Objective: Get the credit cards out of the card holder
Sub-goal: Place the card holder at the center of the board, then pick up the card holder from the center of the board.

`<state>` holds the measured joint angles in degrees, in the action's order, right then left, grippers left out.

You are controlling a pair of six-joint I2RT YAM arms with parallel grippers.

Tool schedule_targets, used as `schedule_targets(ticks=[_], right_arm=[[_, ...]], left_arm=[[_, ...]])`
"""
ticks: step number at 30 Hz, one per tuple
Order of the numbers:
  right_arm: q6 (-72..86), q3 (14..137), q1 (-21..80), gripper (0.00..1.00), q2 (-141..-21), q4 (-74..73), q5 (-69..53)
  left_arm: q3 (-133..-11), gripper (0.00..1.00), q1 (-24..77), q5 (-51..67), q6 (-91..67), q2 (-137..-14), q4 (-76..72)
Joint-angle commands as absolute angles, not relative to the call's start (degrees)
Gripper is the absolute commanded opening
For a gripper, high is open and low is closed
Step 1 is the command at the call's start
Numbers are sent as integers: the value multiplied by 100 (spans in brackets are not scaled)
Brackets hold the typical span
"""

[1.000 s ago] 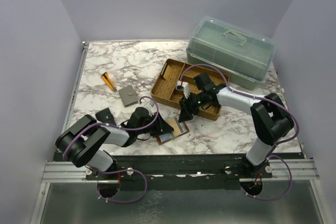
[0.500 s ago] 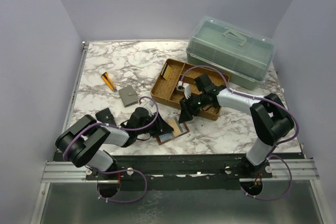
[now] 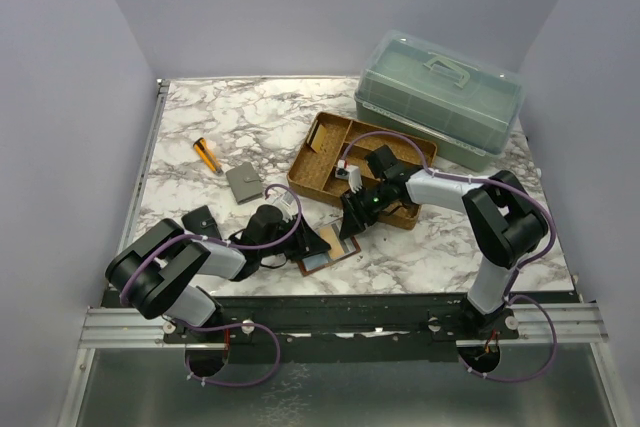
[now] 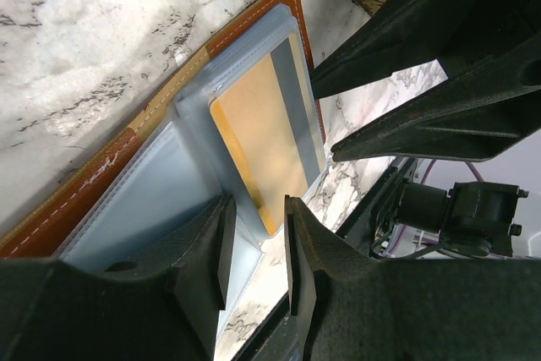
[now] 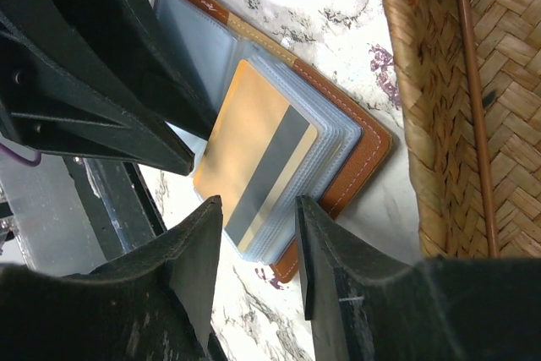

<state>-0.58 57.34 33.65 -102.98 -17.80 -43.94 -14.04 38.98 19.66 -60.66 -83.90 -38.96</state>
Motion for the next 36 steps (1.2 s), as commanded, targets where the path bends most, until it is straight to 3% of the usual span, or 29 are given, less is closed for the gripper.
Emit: schedule_targets(ticks=[1, 21, 36], right_arm=[[-18, 5752, 3410, 45, -10444, -1705, -4302], [319, 5794, 3419, 37, -10397, -1622, -5000], [485, 5788, 3411, 38, -10442, -1606, -3949]], left_arm=[[-1275, 36, 3863, 1784, -6021, -8444, -3891], [-1316, 31, 3866, 1845, -6038, -8599, -3998], [-1301, 31, 3861, 1846, -6038, -8685, -4049]])
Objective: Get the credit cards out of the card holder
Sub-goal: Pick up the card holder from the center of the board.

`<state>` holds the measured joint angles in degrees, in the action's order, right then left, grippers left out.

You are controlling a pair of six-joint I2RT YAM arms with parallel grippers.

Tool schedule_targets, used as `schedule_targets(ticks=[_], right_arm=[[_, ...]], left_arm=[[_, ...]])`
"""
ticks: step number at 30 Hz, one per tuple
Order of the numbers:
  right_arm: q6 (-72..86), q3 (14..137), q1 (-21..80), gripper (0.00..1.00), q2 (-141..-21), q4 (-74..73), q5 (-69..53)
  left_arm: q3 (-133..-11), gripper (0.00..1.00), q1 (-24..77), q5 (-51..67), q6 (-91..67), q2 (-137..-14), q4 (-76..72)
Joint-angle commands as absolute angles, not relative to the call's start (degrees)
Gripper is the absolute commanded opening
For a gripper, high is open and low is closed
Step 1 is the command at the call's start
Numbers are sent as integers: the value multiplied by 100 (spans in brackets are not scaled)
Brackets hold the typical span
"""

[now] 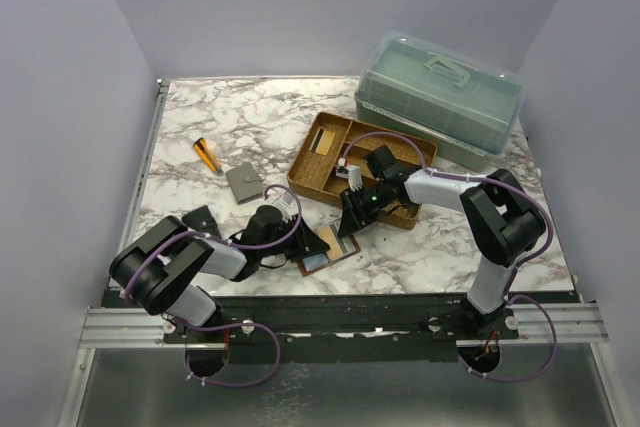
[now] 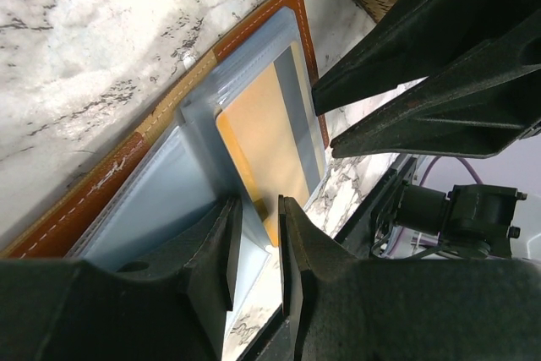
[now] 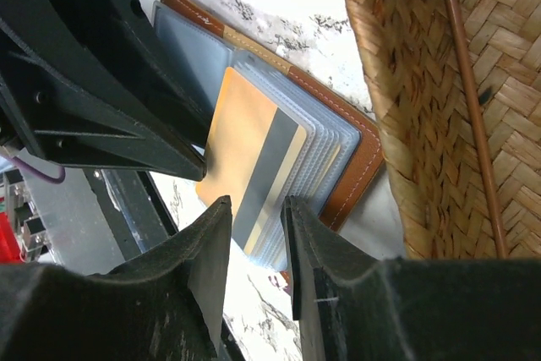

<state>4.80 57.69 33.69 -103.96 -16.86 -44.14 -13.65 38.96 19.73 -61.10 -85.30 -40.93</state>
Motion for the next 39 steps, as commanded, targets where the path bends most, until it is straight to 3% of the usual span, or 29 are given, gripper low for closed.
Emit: schedule_targets(ticks=[1, 18, 23, 29, 31, 39], right_arm=[[488, 5800, 3418, 38, -10480, -1634, -3966], [721, 5814, 3419, 38, -10624, -1515, -5339], [705, 5847, 3416, 39, -10747, -1585, -4898], [693, 5882, 3416, 38, -10832, -1616, -4969], [690, 5865, 3417, 38, -10776, -1577, -5112], [367, 5868, 3155, 45, -10272, -1585, -5548]], left_arm=[[-1301, 31, 3864, 1846, -6038, -8699, -4058], [-1261, 26, 3863, 1949, -6112, -8853, -4310], [-1169, 25, 3860, 1960, -6206, -8700, -4378], [-1078, 11, 3824, 1975, -6337, -8470, -4487], [-1052, 0, 3799, 2022, -6381, -8476, -4583], [-724, 0, 3700, 2239, -6269, -8281, -5101]])
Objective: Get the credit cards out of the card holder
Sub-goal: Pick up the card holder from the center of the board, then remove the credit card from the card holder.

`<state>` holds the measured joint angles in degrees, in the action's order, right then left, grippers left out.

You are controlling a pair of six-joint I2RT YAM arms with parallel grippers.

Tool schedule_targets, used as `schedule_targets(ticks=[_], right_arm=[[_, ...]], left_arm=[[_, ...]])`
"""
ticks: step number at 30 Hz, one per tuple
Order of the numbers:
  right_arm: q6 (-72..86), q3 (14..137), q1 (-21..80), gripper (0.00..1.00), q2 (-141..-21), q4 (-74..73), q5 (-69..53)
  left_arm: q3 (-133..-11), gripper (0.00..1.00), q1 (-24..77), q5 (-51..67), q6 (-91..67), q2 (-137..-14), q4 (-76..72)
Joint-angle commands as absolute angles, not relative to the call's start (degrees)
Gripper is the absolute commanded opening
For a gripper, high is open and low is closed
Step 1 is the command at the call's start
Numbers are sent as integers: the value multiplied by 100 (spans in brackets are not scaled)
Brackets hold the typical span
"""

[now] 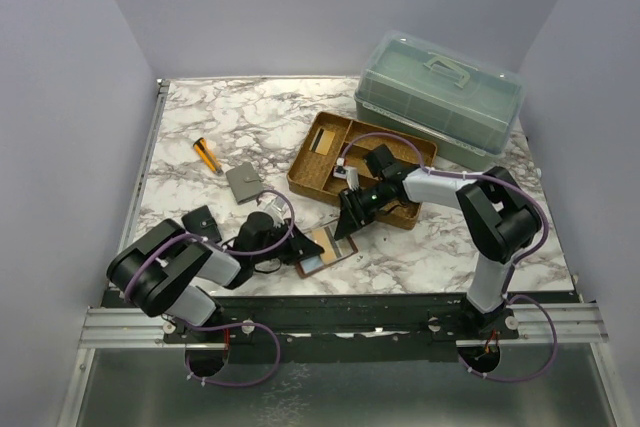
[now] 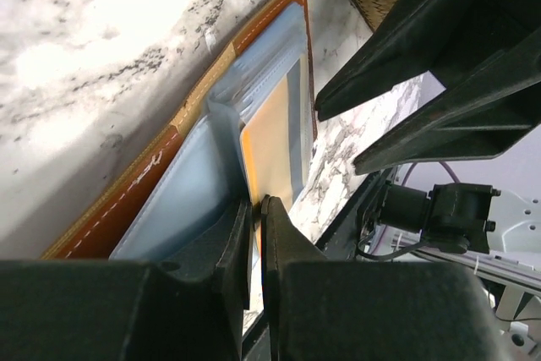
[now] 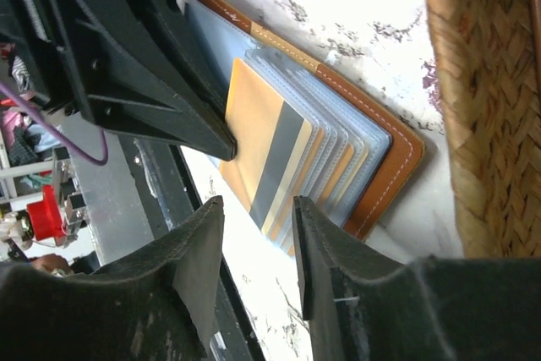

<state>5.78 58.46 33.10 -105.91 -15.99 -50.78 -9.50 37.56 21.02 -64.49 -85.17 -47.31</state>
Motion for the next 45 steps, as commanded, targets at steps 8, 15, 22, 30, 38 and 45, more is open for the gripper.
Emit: schedule_targets(ticks=[8, 15, 22, 30, 38, 45], right_arm=[[61, 5746, 3050, 51, -10045, -1469, -6790], [120, 5713, 3045, 51, -9963, -1355, -7269], [373, 5755, 3050, 50, -10102, -1336, -6916], [536, 5785, 3050, 50, -10258, -1336, -6506], [576, 5794, 3050, 51, -10314, -1345, -6359], [576, 5803, 3050, 51, -10346, -1312, -6699]], left_arm=[[-528, 0, 3699, 2303, -5490, -7302, -5159], [-540, 0, 3695, 2551, -5242, -6970, -5159], [-592, 0, 3700, 2716, -5240, -7001, -5261], [-563, 0, 3698, 2833, -5258, -7030, -5429], [-563, 0, 3704, 2998, -5316, -7087, -5670], [-639, 0, 3717, 3142, -5380, -7320, -5866]])
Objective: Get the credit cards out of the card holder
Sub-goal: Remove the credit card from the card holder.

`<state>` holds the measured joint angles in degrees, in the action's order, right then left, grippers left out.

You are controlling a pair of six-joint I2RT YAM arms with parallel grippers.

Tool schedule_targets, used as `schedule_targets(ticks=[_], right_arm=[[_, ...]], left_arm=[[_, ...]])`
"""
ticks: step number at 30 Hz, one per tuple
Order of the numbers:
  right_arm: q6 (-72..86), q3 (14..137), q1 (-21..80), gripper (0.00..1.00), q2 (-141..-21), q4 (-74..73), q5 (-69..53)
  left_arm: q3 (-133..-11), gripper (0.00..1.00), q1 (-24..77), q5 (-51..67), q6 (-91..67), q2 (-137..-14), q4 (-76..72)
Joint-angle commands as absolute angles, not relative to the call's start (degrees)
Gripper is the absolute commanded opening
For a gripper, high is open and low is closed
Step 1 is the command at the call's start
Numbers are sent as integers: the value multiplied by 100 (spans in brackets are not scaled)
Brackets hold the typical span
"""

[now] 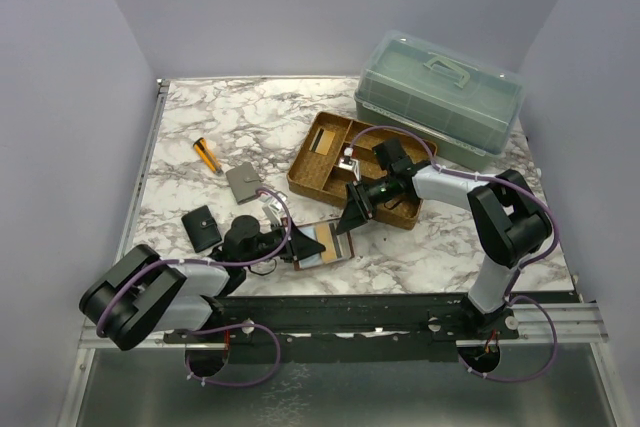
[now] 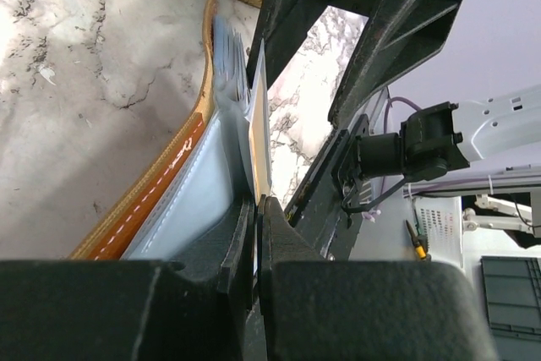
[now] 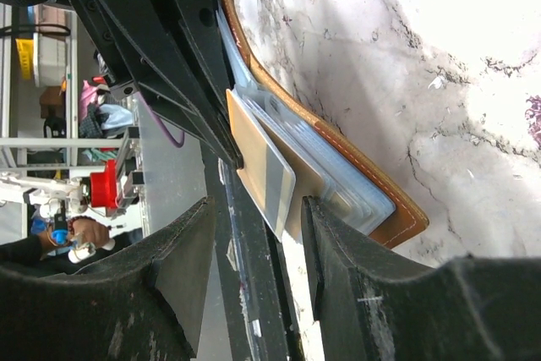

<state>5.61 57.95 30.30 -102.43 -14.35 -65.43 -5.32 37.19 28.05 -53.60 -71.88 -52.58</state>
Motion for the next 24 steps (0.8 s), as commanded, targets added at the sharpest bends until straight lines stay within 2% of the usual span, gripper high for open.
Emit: schedule_targets(ticks=[1, 18, 20, 24], right_arm=[[588, 5797, 3043, 50, -10331, -1289, -6773], [1006, 5702, 3049, 48, -10377, -913, -7193], [1056, 5673, 3047, 42, -10348, -830, -7246], [1076, 5643, 3050, 23, -10306, -745, -7406]], left_arm=[[-649, 0, 3718, 3151, -5391, -7366, -5906], [-831, 0, 3764, 3278, -5632, -7711, -6496], [-862, 0, 3779, 3291, -5665, -7737, -6562], [-920, 0, 3775, 3301, -5711, -7766, -6656]])
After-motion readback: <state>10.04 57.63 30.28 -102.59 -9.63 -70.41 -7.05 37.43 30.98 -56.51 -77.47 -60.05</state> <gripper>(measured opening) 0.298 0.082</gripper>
